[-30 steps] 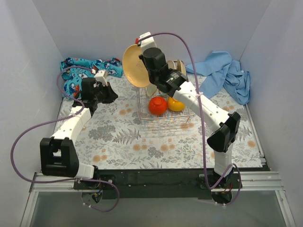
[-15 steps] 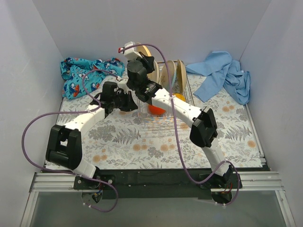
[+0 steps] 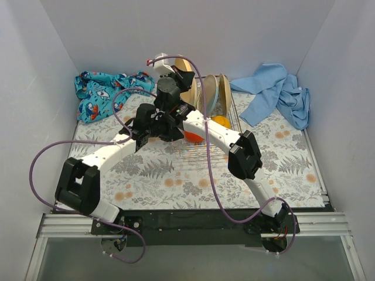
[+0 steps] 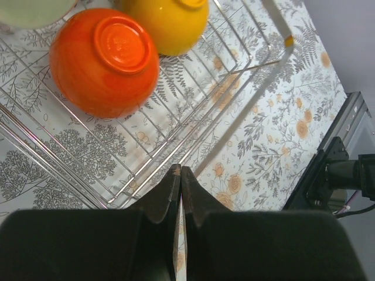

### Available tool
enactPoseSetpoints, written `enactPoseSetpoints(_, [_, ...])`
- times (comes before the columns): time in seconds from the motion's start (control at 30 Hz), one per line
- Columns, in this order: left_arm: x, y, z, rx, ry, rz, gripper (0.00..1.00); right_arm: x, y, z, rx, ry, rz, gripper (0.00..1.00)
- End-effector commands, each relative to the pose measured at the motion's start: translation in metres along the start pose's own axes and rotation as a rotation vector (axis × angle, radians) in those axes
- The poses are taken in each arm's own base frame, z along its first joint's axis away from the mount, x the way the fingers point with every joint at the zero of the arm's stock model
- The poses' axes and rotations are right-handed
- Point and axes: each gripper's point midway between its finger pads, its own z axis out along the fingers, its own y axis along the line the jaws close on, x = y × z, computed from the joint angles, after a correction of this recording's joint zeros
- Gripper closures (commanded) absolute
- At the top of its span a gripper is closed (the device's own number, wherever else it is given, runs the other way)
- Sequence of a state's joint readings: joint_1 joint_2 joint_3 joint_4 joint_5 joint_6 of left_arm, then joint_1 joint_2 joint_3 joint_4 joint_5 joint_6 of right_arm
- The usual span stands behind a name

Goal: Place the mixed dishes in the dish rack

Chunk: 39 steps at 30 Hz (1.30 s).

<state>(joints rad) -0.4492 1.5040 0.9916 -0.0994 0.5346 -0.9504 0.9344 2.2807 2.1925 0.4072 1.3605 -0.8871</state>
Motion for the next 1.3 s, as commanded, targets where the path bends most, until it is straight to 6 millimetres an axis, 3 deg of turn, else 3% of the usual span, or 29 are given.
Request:
enactPoseSetpoints(0.0, [-0.044,-0.043,-0.045,0.044,-0.188,0.113,1.00,-0.028,-0.039,0.001,0.059,-0.021,0.184,0.99])
enactPoseSetpoints(0.1, [-0.042,-0.042,-0.063,-0.019,-0.206,0.103,1.00,-0.028,-0.044,0.000,0.063,-0.019,0.195,0.99])
enactPoseSetpoints(0.27, [-0.023,-0.003,-0.073,-0.227,-0.201,0.037,1.00,-0.029,-0.048,0.000,0.072,-0.013,0.228,0.99])
enactPoseSetpoints(0.57, [0.009,0.046,-0.045,-0.350,-0.122,-0.057,1.00,-0.033,-0.062,-0.005,0.064,-0.026,0.260,0.99])
enactPoseSetpoints(0.67, [0.014,0.051,-0.033,-0.338,-0.099,-0.069,1.00,-0.028,-0.059,-0.005,0.060,-0.021,0.237,0.99])
enactPoseSetpoints(0.8, [0.017,0.047,-0.023,-0.291,-0.081,-0.080,1.00,-0.025,-0.055,-0.005,0.057,-0.020,0.225,0.99])
enactPoseSetpoints(1.03, [0.017,0.010,-0.016,-0.087,-0.071,-0.097,1.00,-0.013,-0.038,-0.006,0.032,-0.027,0.207,0.99])
enactPoseSetpoints(1.27, [0.022,0.008,-0.014,-0.076,-0.083,-0.102,1.00,-0.001,-0.018,-0.005,0.010,-0.027,0.193,0.99])
